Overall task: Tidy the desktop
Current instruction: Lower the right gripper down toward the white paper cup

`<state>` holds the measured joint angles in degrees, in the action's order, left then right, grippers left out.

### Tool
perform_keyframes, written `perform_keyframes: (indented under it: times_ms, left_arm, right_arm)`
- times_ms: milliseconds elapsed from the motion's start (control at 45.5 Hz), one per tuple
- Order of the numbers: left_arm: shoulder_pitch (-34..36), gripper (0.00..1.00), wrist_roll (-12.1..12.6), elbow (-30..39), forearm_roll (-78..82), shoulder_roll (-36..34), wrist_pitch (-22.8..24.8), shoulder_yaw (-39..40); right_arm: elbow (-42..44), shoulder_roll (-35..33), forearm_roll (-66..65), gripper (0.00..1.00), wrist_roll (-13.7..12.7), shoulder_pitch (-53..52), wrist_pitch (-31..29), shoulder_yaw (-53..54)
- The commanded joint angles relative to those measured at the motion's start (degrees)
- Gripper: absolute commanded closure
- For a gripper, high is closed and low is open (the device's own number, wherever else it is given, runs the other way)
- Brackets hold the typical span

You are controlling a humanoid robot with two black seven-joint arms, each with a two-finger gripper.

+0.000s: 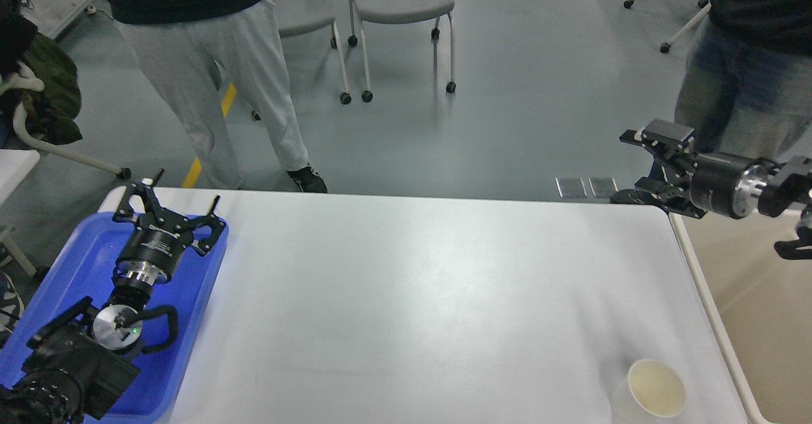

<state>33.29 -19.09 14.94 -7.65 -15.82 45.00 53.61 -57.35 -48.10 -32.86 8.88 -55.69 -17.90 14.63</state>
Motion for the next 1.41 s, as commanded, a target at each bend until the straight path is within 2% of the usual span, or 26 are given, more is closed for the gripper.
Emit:
perform_keyframes:
  times_ms: [0,220,418,659,945,1385]
  left_arm:
    - [0.02,0.0,0.01,0.0,0.0,0.0,0.0,0.0]
    - [0.02,0.0,0.01,0.0,0.09,0.0,0.0,0.0]
    - [-0.07,0.0,0.1,0.0,0.0,0.0,0.0,0.0]
    - [0.02,0.0,0.1,0.0,0.0,0.0,0.0,0.0]
    - [-0.07,0.0,0.1,0.0,0.09,0.0,0.0,0.0]
    - [-0.07,0.0,0.1,0.0,0.0,0.0,0.0,0.0]
  right_arm:
    - [-15.06,-12.71,-16.51,0.0,0.09,0.14,-0.83,-4.08]
    - [-23.41,-18.87,-36.9,0.0,0.17,0.49,-0.65,-8.39]
    - [-27.37,-22.82,-44.65,0.0,0.88,0.67,-0.56,-12.96]
    - [-28.08,-24.5,-50.54,0.01,3.07,2.69,-0.21,-15.16]
    - [-28.17,-23.79,-53.88,0.01,3.08,8.49,1.37,-14.98]
    - [-27.64,-20.98,-53.53,0.01,3.08,11.3,2.95,-14.1]
